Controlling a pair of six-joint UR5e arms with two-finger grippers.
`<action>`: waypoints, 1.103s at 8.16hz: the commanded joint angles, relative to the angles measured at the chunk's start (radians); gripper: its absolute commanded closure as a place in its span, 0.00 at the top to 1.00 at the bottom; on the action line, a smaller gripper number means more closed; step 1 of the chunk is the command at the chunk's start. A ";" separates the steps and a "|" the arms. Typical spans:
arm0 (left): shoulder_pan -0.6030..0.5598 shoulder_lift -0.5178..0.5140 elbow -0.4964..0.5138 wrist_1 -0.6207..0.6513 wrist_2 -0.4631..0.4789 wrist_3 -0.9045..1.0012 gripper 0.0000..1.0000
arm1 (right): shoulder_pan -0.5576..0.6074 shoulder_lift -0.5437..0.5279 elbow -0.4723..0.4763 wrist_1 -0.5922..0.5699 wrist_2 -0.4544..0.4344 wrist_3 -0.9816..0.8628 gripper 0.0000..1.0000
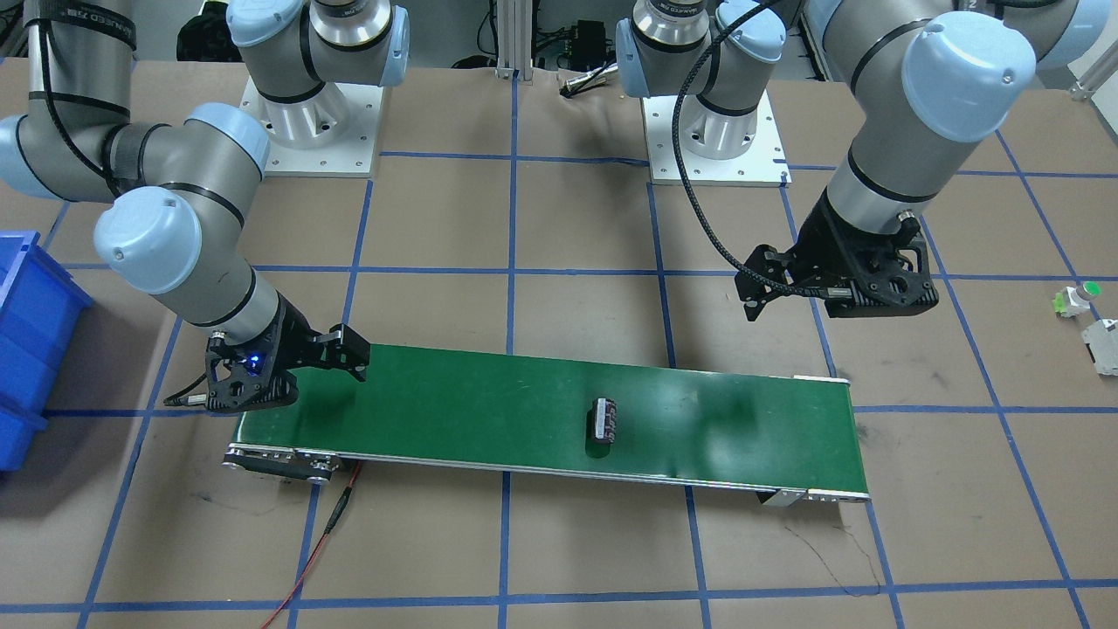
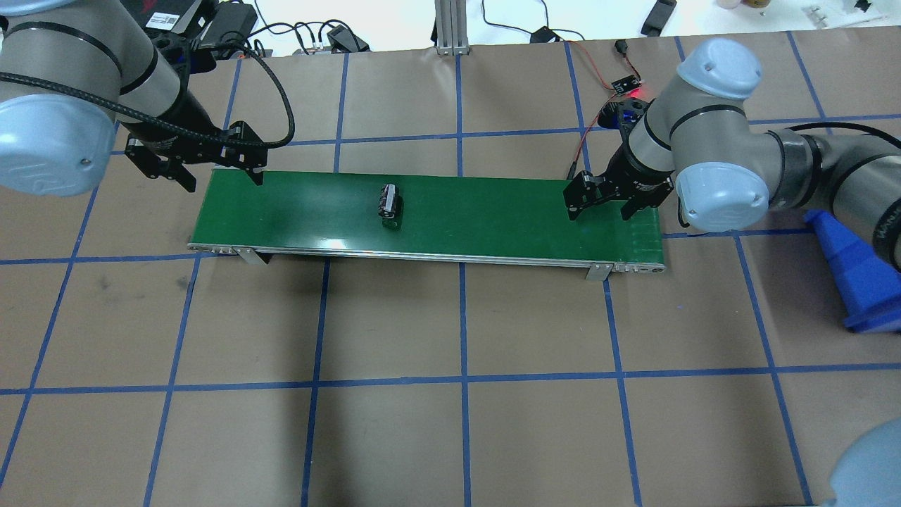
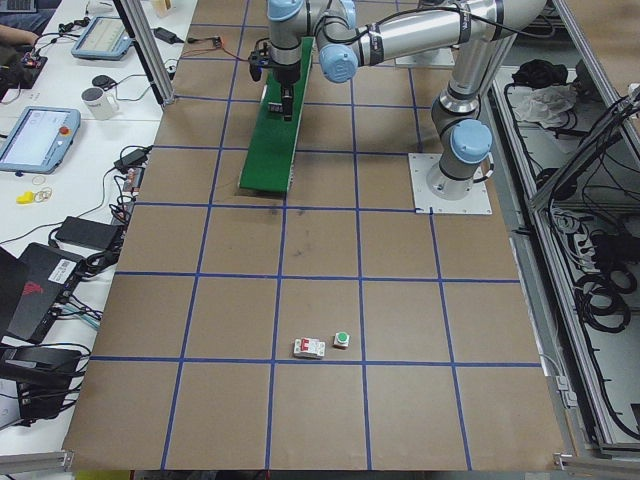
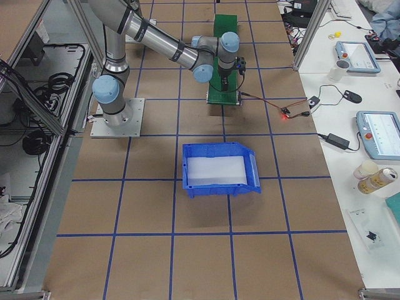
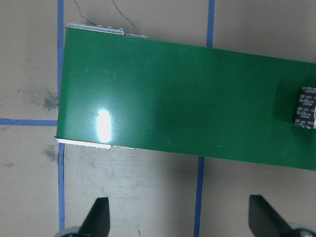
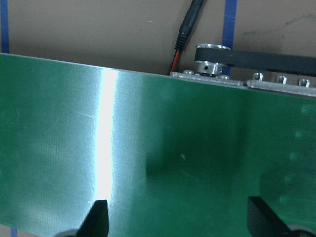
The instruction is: Move capacitor from left to right
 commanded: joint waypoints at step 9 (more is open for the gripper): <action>-0.001 -0.001 0.000 0.000 0.009 -0.001 1.00 | -0.011 0.016 -0.005 -0.003 0.059 -0.028 1.00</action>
